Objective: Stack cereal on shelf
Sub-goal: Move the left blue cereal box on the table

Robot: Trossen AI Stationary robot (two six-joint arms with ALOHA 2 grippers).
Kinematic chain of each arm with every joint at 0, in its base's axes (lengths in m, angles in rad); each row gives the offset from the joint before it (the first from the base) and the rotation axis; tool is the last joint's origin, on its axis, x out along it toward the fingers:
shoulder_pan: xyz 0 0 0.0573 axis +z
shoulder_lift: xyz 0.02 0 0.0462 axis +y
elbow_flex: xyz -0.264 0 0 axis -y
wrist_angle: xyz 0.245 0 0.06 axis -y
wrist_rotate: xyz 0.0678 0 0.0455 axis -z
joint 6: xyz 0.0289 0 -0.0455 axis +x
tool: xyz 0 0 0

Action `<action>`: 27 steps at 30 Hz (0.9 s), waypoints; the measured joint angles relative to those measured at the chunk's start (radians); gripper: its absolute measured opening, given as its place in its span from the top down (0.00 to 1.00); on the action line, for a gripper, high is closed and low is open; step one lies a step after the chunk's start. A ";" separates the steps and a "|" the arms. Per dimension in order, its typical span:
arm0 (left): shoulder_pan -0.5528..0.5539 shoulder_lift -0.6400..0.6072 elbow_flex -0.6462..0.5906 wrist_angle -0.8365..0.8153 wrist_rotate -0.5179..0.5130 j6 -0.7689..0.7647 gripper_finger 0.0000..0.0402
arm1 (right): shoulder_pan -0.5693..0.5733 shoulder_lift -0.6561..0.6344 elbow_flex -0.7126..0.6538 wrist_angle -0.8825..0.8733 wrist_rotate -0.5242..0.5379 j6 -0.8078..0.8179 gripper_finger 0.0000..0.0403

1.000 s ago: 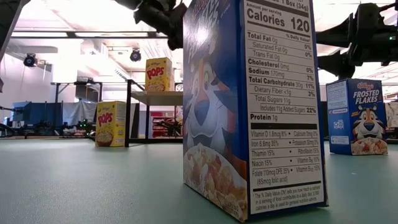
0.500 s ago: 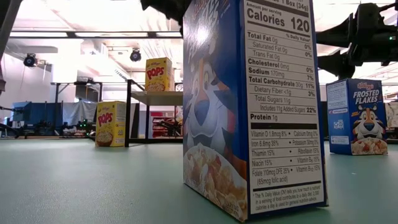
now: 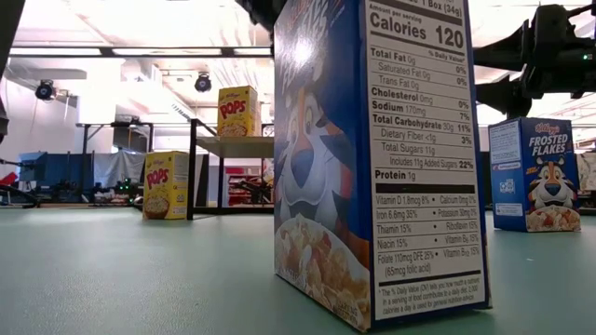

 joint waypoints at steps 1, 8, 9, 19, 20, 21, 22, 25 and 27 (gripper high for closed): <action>-0.005 0.000 -0.004 -0.018 -0.004 -0.040 0.48 | 0.000 0.000 0.000 0.000 0.000 0.000 0.05; -0.031 -0.001 -0.023 -0.170 -0.081 -0.395 0.48 | 0.000 0.000 0.000 0.000 0.000 0.000 0.05; -0.034 -0.001 -0.027 -0.177 -0.081 -0.452 0.48 | 0.000 0.000 0.000 0.000 0.000 0.000 0.05; -0.107 -0.001 -0.058 -0.251 -0.086 -0.906 0.48 | 0.000 0.000 0.000 0.000 0.000 0.000 0.05; -0.122 -0.001 -0.058 -0.240 -0.090 -0.937 0.48 | 0.000 0.000 0.000 0.000 0.000 0.000 0.05; -0.137 -0.001 -0.058 -0.232 -0.093 -0.965 0.48 | 0.000 0.000 0.000 0.000 0.000 0.000 0.05; -0.154 -0.001 -0.058 -0.227 -0.098 -0.989 0.48 | 0.000 0.000 0.000 0.000 0.000 0.000 0.05; -0.203 -0.001 -0.057 -0.204 -0.109 -1.029 0.48 | 0.000 0.000 0.000 0.000 0.000 0.000 0.05; -0.229 -0.001 -0.056 -0.208 -0.112 -1.057 0.48 | 0.000 0.000 0.000 0.000 0.000 0.000 0.05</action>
